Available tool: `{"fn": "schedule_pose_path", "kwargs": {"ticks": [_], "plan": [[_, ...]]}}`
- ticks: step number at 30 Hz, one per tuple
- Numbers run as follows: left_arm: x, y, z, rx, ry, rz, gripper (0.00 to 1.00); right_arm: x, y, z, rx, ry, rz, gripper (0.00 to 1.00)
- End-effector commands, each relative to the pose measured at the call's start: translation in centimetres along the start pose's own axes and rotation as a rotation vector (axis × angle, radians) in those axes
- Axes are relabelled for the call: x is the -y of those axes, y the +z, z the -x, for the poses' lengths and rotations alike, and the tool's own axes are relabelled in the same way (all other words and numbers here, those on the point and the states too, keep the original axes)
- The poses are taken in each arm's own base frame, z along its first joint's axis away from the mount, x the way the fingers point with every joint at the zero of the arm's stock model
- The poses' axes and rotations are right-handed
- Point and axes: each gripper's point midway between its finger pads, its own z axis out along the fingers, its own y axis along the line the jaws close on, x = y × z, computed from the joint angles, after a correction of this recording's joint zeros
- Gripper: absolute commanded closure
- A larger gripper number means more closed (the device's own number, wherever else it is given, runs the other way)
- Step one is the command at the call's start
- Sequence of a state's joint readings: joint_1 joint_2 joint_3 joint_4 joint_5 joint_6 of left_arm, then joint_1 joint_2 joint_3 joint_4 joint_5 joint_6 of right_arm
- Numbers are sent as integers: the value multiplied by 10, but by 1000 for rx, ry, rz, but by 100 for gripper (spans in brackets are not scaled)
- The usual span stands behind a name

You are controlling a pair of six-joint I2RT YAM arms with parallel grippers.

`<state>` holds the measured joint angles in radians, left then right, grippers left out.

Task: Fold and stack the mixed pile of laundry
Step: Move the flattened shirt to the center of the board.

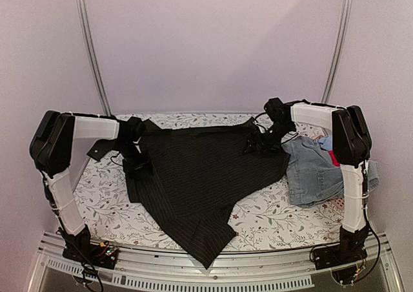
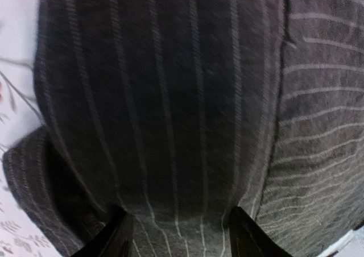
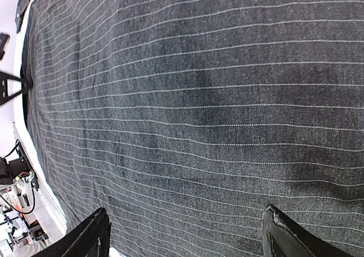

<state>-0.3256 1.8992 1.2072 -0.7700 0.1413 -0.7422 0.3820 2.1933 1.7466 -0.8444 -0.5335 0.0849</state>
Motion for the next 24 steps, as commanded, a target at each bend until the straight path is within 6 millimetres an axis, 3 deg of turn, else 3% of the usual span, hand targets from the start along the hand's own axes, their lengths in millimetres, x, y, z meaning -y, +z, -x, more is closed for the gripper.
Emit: {"fn": "schedule_pose_path", "kwargs": {"ticks": [1,6,9,12,13,15,17,19,22,24], "plan": [[-51,22,26,-21,-109,109,45,-10,-11,1,20,-26,26,9],[-90,35,93,13,-174,152,55,-19,-13,4,26,-15,70,9],[-99,36,154,72,-184,187,56,-29,-13,10,45,-1,121,9],[-92,38,225,155,-154,170,55,-41,-10,18,60,9,173,9],[-77,22,262,226,-136,109,52,-45,-8,20,60,14,183,9],[-54,12,287,260,-106,-19,47,-45,3,21,45,18,184,10],[-33,-19,301,345,-73,-122,39,-45,13,20,32,11,181,13],[-17,-57,302,439,-26,-157,25,-47,23,18,22,3,188,15],[0,-114,279,547,66,-204,5,-51,34,14,14,-12,194,18],[1,-140,251,567,101,-205,1,-50,39,12,6,-19,174,20]]}}
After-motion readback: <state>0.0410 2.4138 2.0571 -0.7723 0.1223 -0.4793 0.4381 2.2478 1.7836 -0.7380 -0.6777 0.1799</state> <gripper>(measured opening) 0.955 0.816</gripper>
